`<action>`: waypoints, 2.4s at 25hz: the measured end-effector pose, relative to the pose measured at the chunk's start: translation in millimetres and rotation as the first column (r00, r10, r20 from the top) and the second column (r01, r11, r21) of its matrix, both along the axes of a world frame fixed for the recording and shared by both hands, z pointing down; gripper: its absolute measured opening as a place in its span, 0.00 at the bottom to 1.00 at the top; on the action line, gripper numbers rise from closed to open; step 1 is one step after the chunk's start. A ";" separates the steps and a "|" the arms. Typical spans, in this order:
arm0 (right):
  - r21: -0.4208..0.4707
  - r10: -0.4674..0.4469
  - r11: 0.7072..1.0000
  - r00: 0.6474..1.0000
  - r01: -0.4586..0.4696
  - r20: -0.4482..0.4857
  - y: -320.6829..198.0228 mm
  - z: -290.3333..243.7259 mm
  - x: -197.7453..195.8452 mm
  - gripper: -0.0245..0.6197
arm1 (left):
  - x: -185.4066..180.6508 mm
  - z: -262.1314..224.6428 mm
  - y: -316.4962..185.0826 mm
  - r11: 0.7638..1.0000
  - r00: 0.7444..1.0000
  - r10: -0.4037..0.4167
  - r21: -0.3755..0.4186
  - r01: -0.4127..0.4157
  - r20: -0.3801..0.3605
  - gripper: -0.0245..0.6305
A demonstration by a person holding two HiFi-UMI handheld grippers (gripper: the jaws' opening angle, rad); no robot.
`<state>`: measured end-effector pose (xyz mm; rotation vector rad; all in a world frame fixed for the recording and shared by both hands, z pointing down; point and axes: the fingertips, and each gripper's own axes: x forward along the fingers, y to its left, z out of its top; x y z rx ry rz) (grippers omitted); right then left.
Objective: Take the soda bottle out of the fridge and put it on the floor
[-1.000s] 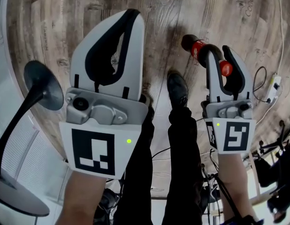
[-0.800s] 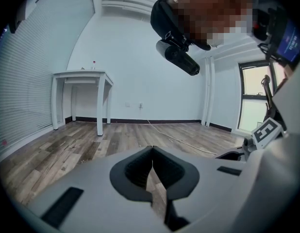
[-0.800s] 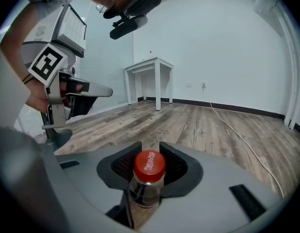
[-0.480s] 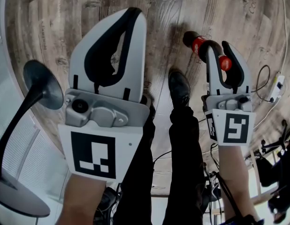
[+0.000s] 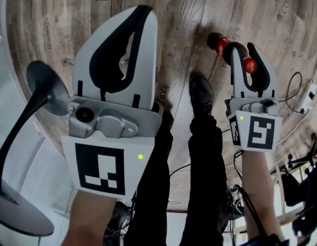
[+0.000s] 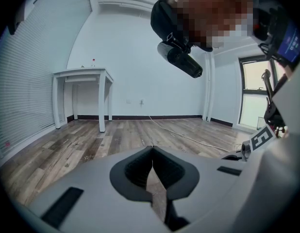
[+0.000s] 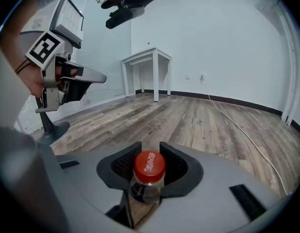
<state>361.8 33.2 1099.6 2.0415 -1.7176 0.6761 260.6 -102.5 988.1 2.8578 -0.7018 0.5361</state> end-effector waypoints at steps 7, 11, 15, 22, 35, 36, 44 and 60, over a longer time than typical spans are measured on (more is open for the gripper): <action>-0.022 -0.007 1.000 1.000 0.007 0.000 2.8 15.8 -0.5 0.24 | -3.6 8.4 -0.2 1.000 1.000 -0.011 -0.005 0.011 0.009 0.06; -0.013 -0.027 1.000 1.000 0.027 -0.004 -4.3 15.4 -2.8 0.24 | -9.1 11.7 -3.8 1.000 0.999 -0.025 -0.003 0.025 0.020 0.06; -0.009 -0.066 0.998 0.998 0.065 -0.006 -12.6 14.0 -12.7 0.25 | -11.4 9.9 -6.0 0.999 0.999 -0.039 -0.001 0.039 0.017 0.06; 0.038 -0.113 0.993 0.993 0.114 -0.031 -29.0 -0.7 -24.0 0.30 | -6.4 -3.2 -7.9 0.999 0.999 -0.040 0.007 0.040 0.002 0.06; 0.127 -0.108 0.985 0.992 0.116 -0.070 -59.4 -74.4 -15.4 0.30 | -4.4 -58.4 -23.5 0.996 0.996 -0.076 0.045 0.078 -0.049 0.06; 0.131 -0.107 0.985 0.992 0.115 -0.069 -61.3 -84.5 -15.0 0.30 | -5.1 -66.2 -25.3 0.995 0.995 -0.080 0.048 0.083 -0.053 0.06; 0.220 -0.102 0.968 0.990 0.122 -0.101 -96.8 -188.1 7.1 0.24 | 4.0 -151.5 -50.6 0.986 0.987 -0.122 0.099 0.133 -0.106 0.06; 0.464 -0.008 0.878 0.972 0.119 -0.234 -164.3 -502.6 2.2 0.06 | -9.7 -430.5 -86.8 0.939 0.960 -0.174 0.257 0.230 -0.221 0.06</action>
